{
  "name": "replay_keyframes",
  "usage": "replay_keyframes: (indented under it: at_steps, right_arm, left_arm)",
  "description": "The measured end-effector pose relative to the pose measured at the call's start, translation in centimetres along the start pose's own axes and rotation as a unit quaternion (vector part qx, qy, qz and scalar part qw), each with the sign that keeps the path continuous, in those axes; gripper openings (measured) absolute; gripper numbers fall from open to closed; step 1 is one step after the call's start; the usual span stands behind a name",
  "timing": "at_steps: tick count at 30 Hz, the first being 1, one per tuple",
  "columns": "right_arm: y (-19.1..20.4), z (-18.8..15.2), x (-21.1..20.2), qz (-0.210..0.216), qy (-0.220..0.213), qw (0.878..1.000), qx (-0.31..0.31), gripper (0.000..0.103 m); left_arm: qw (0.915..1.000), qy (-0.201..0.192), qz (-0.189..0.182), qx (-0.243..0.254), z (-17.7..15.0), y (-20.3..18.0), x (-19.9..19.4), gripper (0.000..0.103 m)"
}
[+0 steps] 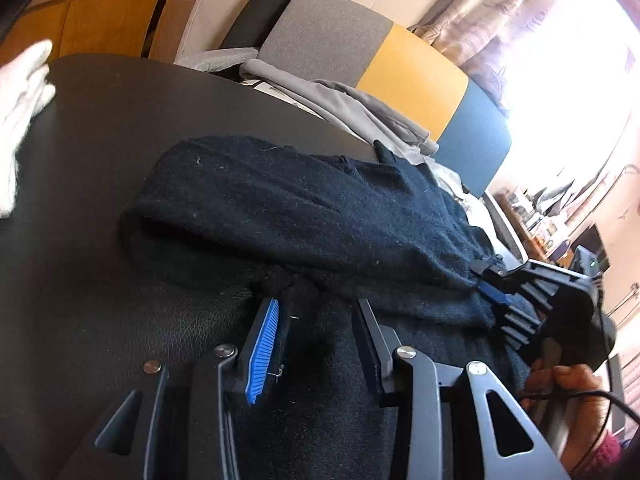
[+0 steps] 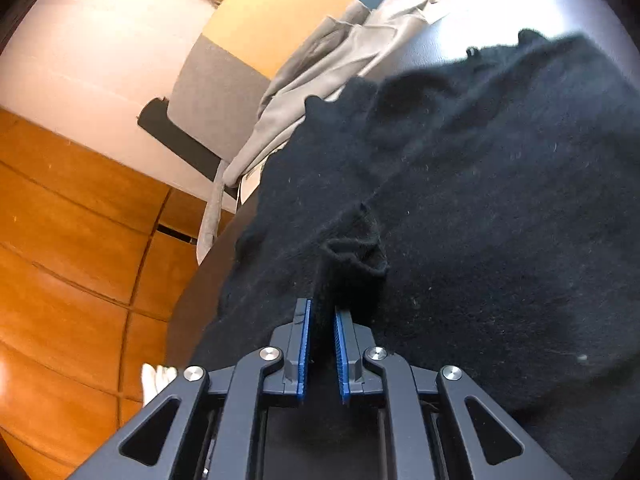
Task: Fold clothes
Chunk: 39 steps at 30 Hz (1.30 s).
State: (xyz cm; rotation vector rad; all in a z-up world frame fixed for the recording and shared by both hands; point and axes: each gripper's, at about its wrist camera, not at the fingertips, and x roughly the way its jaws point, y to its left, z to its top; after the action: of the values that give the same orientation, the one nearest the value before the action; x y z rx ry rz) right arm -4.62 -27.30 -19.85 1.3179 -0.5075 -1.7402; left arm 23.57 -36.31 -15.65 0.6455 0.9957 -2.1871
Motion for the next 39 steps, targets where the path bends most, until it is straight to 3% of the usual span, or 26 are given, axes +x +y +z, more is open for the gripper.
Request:
replay_keyframes:
  at_steps: [4, 7, 9, 12, 16, 20, 23, 29, 39]
  right_arm:
    - [0.5, -0.2, 0.1, -0.005, -0.014, 0.999, -0.033, 0.013]
    - [1.0, -0.2, 0.2, -0.003, -0.014, 0.998, -0.055, 0.022]
    - [1.5, 0.1, 0.4, -0.012, 0.0, 0.997, -0.07, 0.023]
    - [2.8, 1.0, 0.7, -0.066, 0.023, 0.993, -0.097, 0.006]
    - [6.1, 2.4, 0.2, -0.091, 0.031, 0.977, -0.192, 0.005]
    - [10.8, 4.1, -1.9, -0.079, 0.01, 0.961, -0.264, 0.005]
    - [14.2, 5.2, -3.4, -0.065, -0.003, 0.951, -0.303, 0.005]
    - [19.2, 6.5, -5.3, -0.035, -0.017, 0.94, -0.339, 0.005]
    - [17.4, 7.0, -7.5, -0.053, -0.025, 0.939, -0.34, 0.005]
  left_arm:
    - [0.9998, -0.001, -0.016, -0.015, 0.0, 0.5, -0.1, 0.038]
    - [0.9993, -0.002, -0.029, -0.026, 0.0, 0.8, -0.2, 0.038]
    - [0.9988, -0.003, -0.037, -0.033, 0.0, 1.1, -0.3, 0.038]
    - [0.9957, 0.001, -0.067, -0.064, 0.2, 1.8, -0.3, 0.038]
    - [0.9903, -0.006, -0.105, -0.091, 0.9, 2.2, -0.6, 0.038]
    - [0.9956, 0.004, -0.093, -0.01, 1.9, -0.8, -0.3, 0.038]
    - [0.9953, 0.014, -0.094, 0.02, 2.2, -2.8, 0.5, 0.038]
    - [0.9987, 0.031, -0.04, 0.001, 3.7, -3.2, 4.1, 0.037]
    - [0.999, 0.027, 0.016, 0.033, 3.7, -3.7, 4.9, 0.033]
